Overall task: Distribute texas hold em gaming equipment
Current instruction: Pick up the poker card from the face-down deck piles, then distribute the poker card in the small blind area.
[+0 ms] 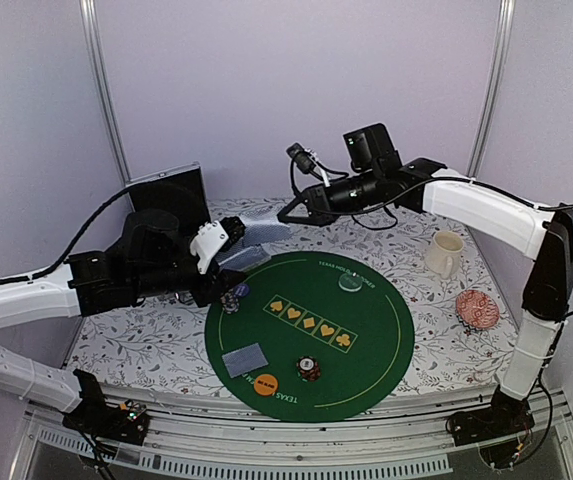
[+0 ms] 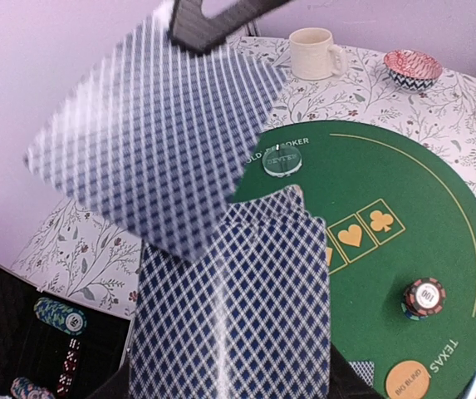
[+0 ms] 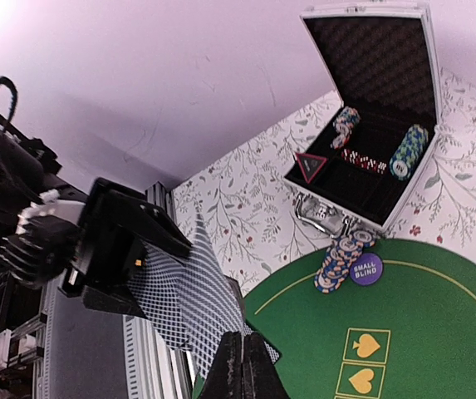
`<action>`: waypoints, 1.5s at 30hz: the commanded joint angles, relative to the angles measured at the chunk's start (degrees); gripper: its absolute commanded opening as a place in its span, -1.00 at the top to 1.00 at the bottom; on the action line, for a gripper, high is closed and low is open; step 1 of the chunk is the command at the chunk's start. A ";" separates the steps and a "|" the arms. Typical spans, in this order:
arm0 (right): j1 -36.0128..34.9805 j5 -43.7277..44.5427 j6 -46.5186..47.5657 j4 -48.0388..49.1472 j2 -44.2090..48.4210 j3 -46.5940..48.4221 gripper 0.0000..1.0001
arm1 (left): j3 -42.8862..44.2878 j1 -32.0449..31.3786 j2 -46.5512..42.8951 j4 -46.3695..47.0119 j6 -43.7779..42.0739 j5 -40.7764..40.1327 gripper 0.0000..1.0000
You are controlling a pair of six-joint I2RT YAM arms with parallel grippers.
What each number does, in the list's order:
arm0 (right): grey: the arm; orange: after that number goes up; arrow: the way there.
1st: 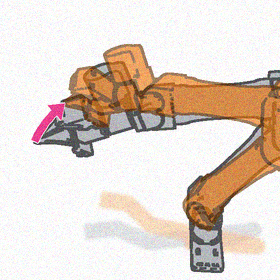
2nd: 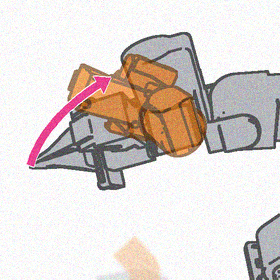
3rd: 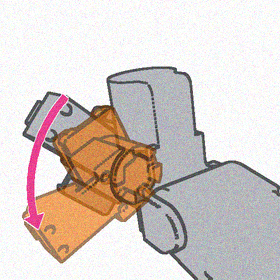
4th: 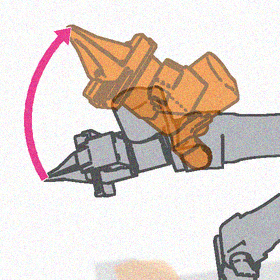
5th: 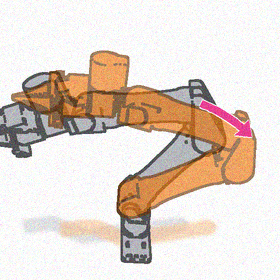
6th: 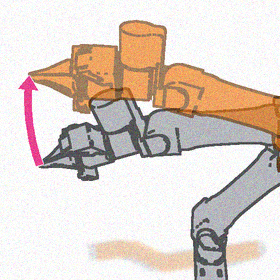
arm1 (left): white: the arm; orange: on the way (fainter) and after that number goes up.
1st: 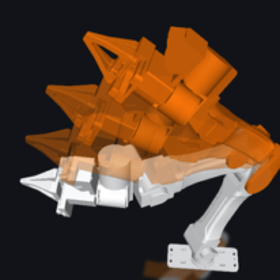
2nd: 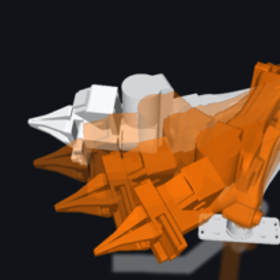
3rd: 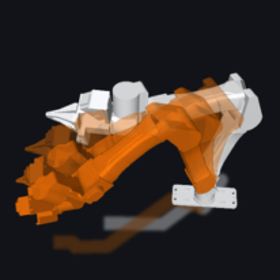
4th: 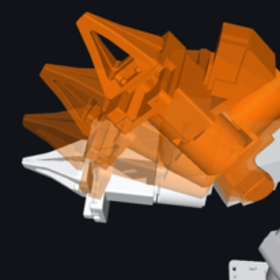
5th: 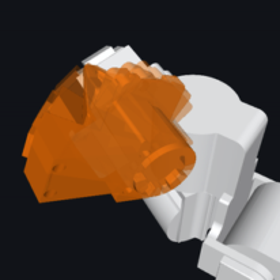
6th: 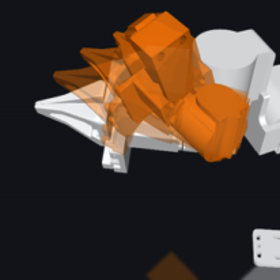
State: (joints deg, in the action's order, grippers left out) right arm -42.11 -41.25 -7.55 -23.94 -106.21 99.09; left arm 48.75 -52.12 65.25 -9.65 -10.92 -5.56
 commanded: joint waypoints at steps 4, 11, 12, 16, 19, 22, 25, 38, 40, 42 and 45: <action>5.12 -1.14 -6.59 15.97 5.39 -5.17 0.96 | -0.06 -0.41 -0.20 2.38 -0.58 0.25 0.04; 7.99 3.03 -29.79 32.51 -8.34 -9.74 0.97 | -0.06 -0.38 -0.89 2.34 -0.55 -0.34 0.04; 7.84 2.53 -33.79 34.88 -10.88 -9.71 0.97 | -0.06 -0.36 -0.99 2.40 -0.58 -0.33 0.04; 7.03 4.98 -42.31 40.88 -18.59 -9.01 0.97 | -0.05 -0.38 -0.96 2.40 -0.51 -0.18 0.04; 6.01 6.40 -46.29 43.24 -22.83 -8.00 0.96 | -0.06 -0.39 -0.92 2.36 -0.45 -0.08 0.04; 4.87 6.45 -49.00 44.11 -26.13 -6.54 0.94 | -0.06 -0.36 -0.82 2.43 -0.53 -0.05 0.04; 4.22 5.79 -50.32 44.47 -27.80 -5.93 0.87 | -0.06 -0.41 -0.91 2.38 -0.58 -0.06 0.04; 4.22 12.72 -43.82 37.10 -17.63 -10.62 -0.97 | -0.15 -0.40 -1.18 2.36 -0.61 0.34 0.04; 4.16 16.09 -38.19 32.02 -14.12 -9.83 -0.97 | -0.15 -0.38 -1.27 2.36 -0.64 0.41 0.04; 4.14 20.87 -32.27 25.94 -10.38 -8.61 -0.97 | -0.15 -0.38 -1.35 2.36 -0.64 0.57 0.03; 4.09 28.91 -22.27 19.86 -4.35 -7.36 -0.97 | -0.15 -0.35 -1.39 2.36 -0.65 0.83 0.03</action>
State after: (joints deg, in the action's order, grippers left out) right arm -38.11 -24.12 -44.27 5.26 -119.77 88.71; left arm 48.75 -52.12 65.21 -9.04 -11.03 -5.39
